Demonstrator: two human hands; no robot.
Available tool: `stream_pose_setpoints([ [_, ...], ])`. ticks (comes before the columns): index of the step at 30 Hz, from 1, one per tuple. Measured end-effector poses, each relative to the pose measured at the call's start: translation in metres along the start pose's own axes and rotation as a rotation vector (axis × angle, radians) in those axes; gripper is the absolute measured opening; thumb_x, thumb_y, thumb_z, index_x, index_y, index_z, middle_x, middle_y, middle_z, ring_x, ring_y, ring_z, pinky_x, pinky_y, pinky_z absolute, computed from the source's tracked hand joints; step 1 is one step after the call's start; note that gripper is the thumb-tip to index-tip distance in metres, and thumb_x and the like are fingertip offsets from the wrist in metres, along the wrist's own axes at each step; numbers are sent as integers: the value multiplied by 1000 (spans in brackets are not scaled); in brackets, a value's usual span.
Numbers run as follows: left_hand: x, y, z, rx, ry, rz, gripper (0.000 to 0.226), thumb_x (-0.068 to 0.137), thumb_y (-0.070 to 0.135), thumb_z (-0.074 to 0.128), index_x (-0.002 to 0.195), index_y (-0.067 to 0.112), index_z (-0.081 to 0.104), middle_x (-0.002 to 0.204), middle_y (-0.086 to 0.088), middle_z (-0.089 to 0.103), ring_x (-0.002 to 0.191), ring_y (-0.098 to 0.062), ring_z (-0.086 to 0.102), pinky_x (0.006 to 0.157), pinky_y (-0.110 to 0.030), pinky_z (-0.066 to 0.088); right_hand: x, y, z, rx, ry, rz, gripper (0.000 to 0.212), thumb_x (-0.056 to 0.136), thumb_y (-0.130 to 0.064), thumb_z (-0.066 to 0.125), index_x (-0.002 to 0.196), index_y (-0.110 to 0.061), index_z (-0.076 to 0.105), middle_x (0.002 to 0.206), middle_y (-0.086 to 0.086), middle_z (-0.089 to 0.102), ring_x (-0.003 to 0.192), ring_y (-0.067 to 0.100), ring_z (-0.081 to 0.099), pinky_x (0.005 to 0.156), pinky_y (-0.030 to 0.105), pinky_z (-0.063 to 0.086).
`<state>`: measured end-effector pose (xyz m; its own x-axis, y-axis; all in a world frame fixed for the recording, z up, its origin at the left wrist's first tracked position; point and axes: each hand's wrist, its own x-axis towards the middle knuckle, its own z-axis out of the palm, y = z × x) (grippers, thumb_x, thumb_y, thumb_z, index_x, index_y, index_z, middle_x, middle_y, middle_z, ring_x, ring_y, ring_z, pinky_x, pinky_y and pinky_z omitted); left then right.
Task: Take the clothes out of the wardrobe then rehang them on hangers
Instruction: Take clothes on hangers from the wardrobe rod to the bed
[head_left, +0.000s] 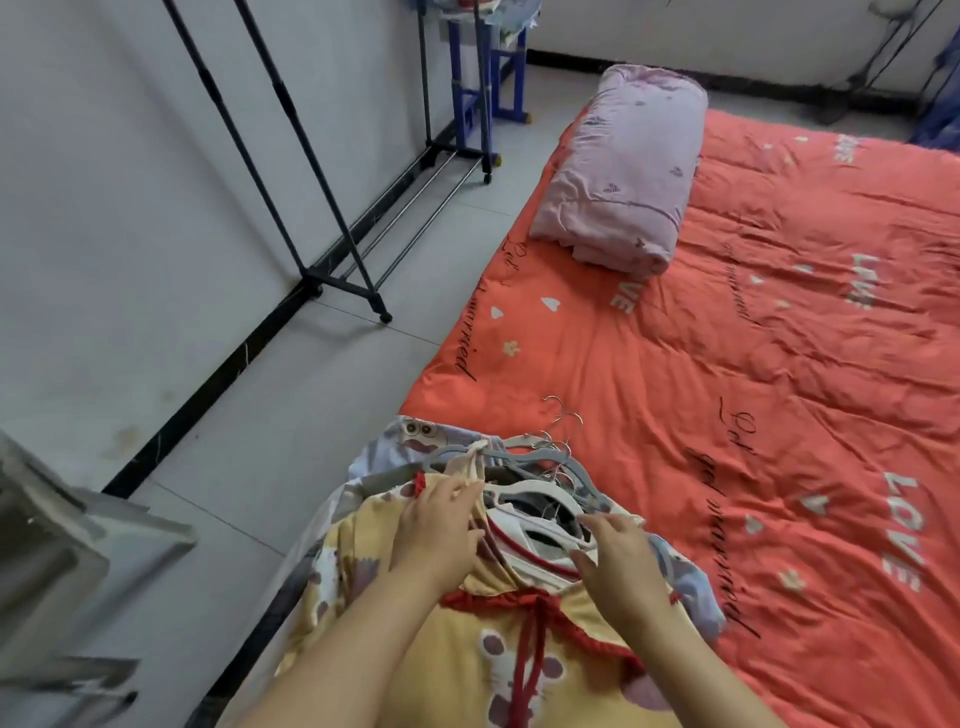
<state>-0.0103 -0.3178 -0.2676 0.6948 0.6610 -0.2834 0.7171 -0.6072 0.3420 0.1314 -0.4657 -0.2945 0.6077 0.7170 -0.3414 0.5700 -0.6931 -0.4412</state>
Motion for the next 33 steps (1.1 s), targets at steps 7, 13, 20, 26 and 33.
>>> stream_pose_setpoints([
  [7, -41, -11, -38, 4, 101, -5, 49, 93, 31, 50, 140, 26, 38, 139, 6, 40, 127, -16, 38, 103, -30, 34, -25, -50, -15, -56, -18, -136, 49, 92, -31, 53, 139, -21, 41, 136, -1, 44, 128, 16, 38, 103, 25, 31],
  [13, -116, -49, -92, 62, 232, -70, 44, 93, 33, 47, 136, 25, 39, 134, 2, 44, 121, -19, 42, 98, -31, 34, -71, -136, -27, -108, 9, -316, 46, 90, -31, 57, 133, -19, 48, 131, 3, 49, 121, 21, 45, 99, 29, 36],
  [20, -291, -153, -157, 80, 430, -290, 44, 94, 33, 47, 135, 18, 40, 136, -1, 44, 123, -19, 41, 103, -30, 30, -184, -285, 2, -217, 4, -681, 56, 89, -34, 57, 141, -24, 37, 140, 0, 41, 127, 18, 41, 103, 30, 36],
  [26, -508, -250, -171, 96, 585, -588, 46, 90, 41, 52, 130, 19, 44, 129, 0, 50, 116, -21, 47, 97, -31, 35, -344, -422, 71, -319, -95, -1024, 59, 92, -36, 54, 144, -26, 28, 141, -3, 37, 128, 18, 37, 106, 29, 33],
  [33, -766, -320, -145, 132, 674, -1012, 52, 91, 42, 49, 135, 18, 37, 134, -3, 47, 121, -23, 45, 97, -30, 35, -551, -541, 180, -380, -299, -1441, 58, 90, -33, 55, 143, -26, 31, 140, -3, 37, 128, 18, 38, 104, 30, 34],
])
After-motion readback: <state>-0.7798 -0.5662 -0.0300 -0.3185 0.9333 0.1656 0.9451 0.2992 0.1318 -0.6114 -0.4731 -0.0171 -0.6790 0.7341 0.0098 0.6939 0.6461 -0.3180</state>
